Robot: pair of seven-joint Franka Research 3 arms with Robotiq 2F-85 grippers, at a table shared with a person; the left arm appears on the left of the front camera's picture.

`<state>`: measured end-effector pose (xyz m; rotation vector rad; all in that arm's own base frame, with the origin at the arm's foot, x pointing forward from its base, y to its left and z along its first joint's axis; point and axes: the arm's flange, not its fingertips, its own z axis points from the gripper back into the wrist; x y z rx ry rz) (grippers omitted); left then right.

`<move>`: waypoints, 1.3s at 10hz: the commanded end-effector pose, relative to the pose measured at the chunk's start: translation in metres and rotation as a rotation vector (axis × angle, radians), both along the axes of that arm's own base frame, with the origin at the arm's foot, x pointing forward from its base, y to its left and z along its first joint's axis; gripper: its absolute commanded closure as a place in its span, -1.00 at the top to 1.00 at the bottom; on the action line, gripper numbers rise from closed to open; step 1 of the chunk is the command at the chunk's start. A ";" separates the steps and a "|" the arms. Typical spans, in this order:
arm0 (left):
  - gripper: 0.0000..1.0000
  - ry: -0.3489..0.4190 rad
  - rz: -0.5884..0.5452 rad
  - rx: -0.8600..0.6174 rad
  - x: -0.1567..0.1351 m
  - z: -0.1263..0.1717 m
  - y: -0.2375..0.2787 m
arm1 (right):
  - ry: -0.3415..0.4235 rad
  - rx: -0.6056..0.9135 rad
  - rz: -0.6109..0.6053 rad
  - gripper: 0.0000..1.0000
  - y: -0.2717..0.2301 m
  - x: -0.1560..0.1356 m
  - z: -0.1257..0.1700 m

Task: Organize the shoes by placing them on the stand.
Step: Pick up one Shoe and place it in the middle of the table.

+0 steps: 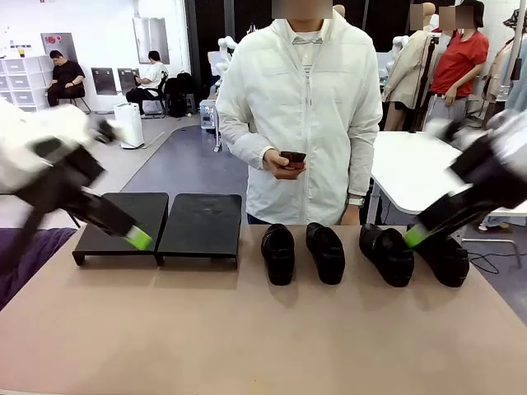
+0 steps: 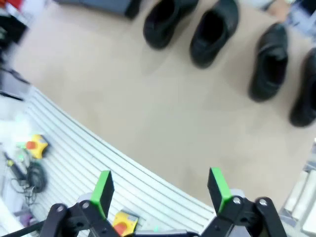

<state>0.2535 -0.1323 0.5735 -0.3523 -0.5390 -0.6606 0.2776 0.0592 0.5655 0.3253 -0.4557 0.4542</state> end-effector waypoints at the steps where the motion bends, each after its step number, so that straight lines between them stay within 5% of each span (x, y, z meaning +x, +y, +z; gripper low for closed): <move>1: 1.00 -0.062 0.024 -0.047 -0.097 -0.046 0.069 | -0.094 0.089 -0.134 1.00 -0.057 -0.044 0.029; 3: 1.00 -0.061 0.172 -0.154 -0.128 -0.064 0.125 | -0.138 0.243 -0.301 1.00 -0.120 -0.070 0.030; 5: 1.00 -0.051 0.221 -0.239 -0.114 -0.082 0.144 | -0.224 0.293 -0.384 1.00 -0.136 -0.069 0.016; 6: 1.00 -0.056 0.152 -0.151 -0.095 0.054 0.120 | -0.150 0.227 -0.305 1.00 -0.133 -0.080 0.053; 13: 1.00 -0.056 0.152 -0.151 -0.095 0.054 0.120 | -0.150 0.227 -0.305 1.00 -0.133 -0.080 0.053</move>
